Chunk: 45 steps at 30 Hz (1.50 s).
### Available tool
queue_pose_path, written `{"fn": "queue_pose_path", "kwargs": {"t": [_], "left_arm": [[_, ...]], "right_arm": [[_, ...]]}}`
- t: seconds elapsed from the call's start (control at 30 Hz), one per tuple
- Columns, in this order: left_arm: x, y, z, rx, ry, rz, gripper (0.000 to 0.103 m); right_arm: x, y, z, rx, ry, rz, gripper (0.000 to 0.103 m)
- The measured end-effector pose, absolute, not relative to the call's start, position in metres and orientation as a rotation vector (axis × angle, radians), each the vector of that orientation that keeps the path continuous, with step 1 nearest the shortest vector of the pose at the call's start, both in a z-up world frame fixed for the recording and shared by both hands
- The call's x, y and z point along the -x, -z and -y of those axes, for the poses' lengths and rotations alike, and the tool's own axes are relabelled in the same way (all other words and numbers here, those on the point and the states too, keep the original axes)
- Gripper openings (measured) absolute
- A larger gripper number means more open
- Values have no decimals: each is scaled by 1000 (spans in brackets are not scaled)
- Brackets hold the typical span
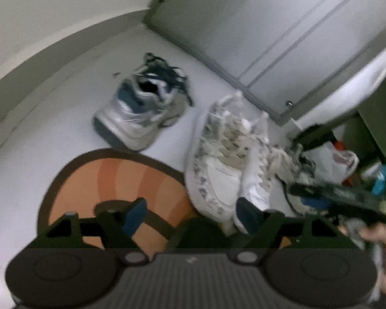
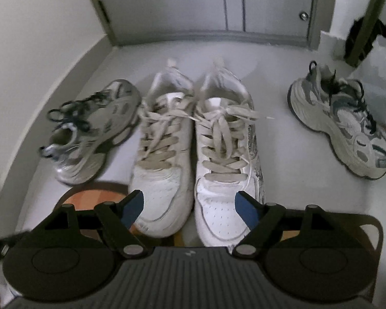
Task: Organize scattered shoes
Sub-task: 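Lift the left tool away from the paired sneakers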
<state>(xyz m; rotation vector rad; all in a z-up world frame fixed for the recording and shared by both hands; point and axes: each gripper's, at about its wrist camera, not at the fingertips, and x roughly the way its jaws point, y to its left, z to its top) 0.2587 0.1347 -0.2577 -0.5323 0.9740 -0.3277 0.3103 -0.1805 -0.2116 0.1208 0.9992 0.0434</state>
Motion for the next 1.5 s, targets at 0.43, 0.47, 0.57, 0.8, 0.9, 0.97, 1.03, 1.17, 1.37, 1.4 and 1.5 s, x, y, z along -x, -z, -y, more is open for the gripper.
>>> {"fn": "queue_pose_path", "kwargs": {"t": [0.43,0.47,0.57,0.8,0.9,0.97,1.03,1.17,1.37,1.4,1.5], "left_arm": [[-266,266,-155,582,267,-961,64],[-265,265,-153,569,273,-959,64],[-264,261,-139,494,290,-945,64],[-254,256,-114,445,322,-928,64],[-254,250,-95,404,358,-939,64],[-255,243,-82,387,385,-939,64],[-255,231,-66,378,422,-921,64],[-254,220,-47,425,459,-916,65],[-246,217,-35,455,475,-907,68],[-244,219,-35,467,474,-908,68],[-240,224,-40,483,460,-920,68]], "right_arm": [[-239,151,222,64,-197,-975,87],[-234,147,228,75,-205,-974,87],[-225,142,244,94,-219,-971,87],[-210,136,302,161,-215,-994,88],[-214,134,309,170,-172,-1046,88],[-218,132,311,172,-142,-1085,88],[-218,127,308,219,-141,-1100,88],[-211,118,298,323,-176,-1096,90],[-216,128,294,328,-199,-1125,90],[-217,131,290,343,-207,-1133,90],[-218,134,279,353,-248,-1140,91]]}}
